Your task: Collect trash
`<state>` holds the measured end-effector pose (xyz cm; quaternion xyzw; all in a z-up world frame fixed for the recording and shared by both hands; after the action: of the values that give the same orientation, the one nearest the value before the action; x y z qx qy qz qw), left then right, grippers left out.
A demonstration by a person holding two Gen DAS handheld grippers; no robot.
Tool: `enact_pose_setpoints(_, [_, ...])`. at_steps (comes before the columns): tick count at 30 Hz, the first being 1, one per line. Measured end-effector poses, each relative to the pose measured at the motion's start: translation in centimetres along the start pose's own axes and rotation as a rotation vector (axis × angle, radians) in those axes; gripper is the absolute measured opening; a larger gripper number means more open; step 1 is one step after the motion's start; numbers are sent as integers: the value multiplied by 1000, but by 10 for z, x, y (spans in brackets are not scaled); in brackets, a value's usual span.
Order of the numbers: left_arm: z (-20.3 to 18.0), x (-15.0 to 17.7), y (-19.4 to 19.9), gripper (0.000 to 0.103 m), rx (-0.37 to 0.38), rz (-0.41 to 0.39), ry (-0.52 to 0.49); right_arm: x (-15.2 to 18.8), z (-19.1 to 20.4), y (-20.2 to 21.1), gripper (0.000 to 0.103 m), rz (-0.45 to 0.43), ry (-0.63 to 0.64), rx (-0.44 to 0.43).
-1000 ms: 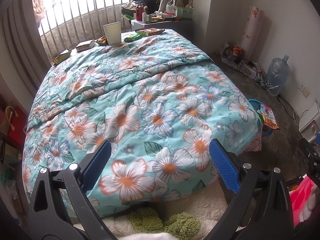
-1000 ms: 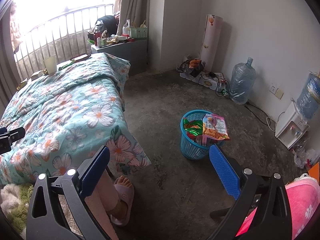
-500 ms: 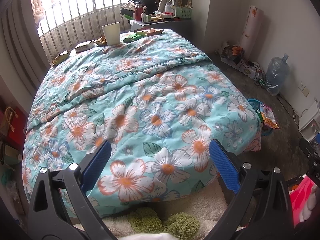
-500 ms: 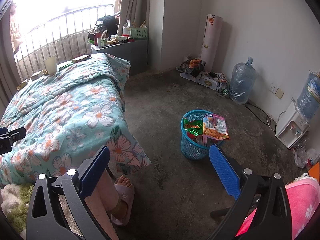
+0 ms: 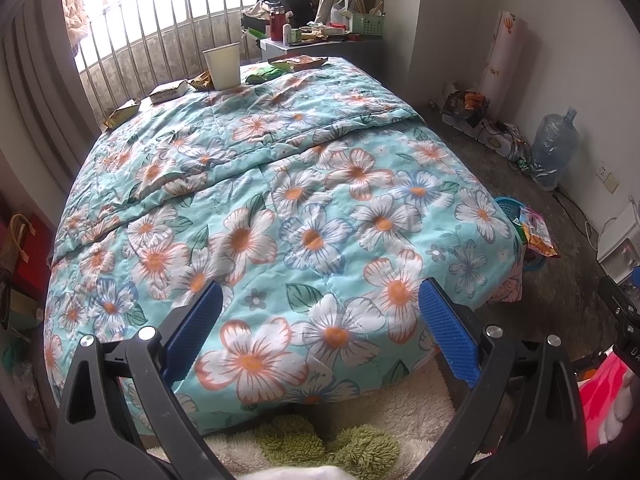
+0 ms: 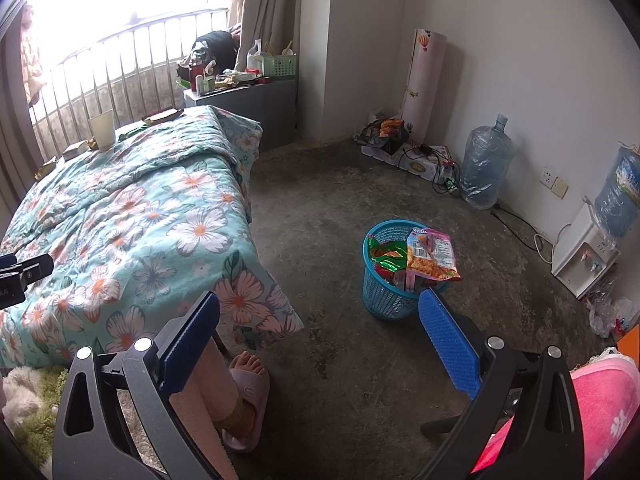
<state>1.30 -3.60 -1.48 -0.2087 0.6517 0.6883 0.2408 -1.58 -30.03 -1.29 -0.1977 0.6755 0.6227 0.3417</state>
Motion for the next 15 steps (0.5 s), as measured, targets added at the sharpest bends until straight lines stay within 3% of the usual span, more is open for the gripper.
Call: enact_pose_setpoints(15, [0, 1, -1, 94, 1, 0, -1, 1, 3, -1, 97, 3, 3, -3])
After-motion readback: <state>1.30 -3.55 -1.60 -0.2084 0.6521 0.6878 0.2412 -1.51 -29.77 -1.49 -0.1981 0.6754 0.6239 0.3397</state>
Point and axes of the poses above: each gripper's, at about its wrist camera, not at the fingertips, and y roughly against the way its jaws point, z to its left, x to its underside, the point moved 1 cm from there along -y, roughly the way its jaws point, and after that the axes turned 6 degrees about -y, right-handed, at the moved point
